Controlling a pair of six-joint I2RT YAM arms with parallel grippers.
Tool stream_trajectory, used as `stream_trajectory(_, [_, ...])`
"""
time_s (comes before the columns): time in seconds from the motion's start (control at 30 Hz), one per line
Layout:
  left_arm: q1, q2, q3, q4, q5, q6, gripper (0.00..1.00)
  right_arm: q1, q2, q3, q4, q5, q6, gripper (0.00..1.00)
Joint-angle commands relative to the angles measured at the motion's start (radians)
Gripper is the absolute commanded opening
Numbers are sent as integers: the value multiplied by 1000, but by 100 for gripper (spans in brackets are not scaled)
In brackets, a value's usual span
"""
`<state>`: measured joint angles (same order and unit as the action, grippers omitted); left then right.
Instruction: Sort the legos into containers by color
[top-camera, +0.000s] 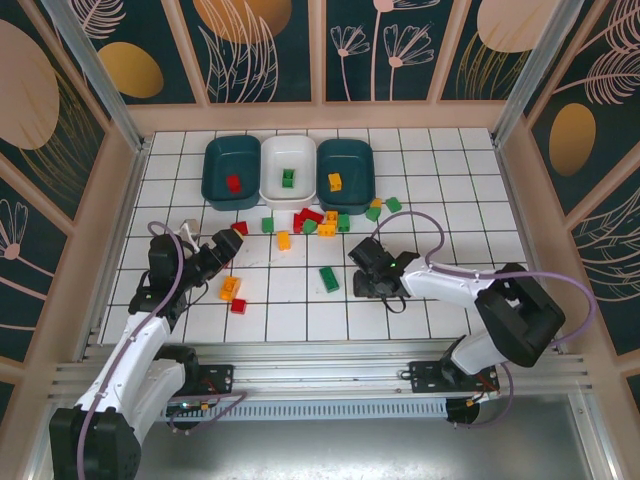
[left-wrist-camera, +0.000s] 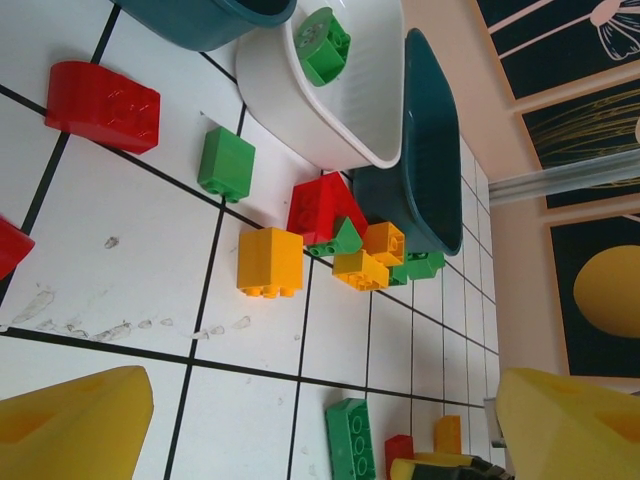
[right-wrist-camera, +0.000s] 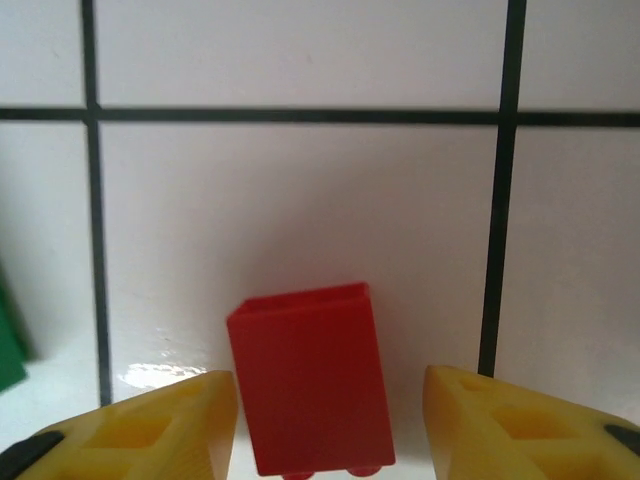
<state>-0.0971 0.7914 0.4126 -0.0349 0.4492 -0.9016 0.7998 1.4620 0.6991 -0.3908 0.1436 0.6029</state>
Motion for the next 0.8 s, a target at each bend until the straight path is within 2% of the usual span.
stream_trajectory(0.0, [-1, 5, 32, -16, 13, 33, 89, -4, 16, -10, 15, -4, 2, 48])
stream_trajectory(0.13, [-1, 14, 43, -25, 11, 42, 89, -2, 35, 13, 17, 31, -10, 34])
stream_trajectory(0.27, [-1, 10, 60, -65, -20, 59, 88, 1, 27, 69, 3, 53, -28, 25])
stream_trajectory(0.43, [3, 55, 110, -175, -214, 113, 90, 26, 18, 216, 21, 89, -52, 22])
stream_trajectory(0.6, [69, 190, 140, -135, -181, 119, 92, 86, 186, 468, 123, 70, -129, 19])
stream_trajectory(0.77, [188, 272, 108, -75, -114, 69, 96, 100, 416, 753, 235, -5, -202, 18])
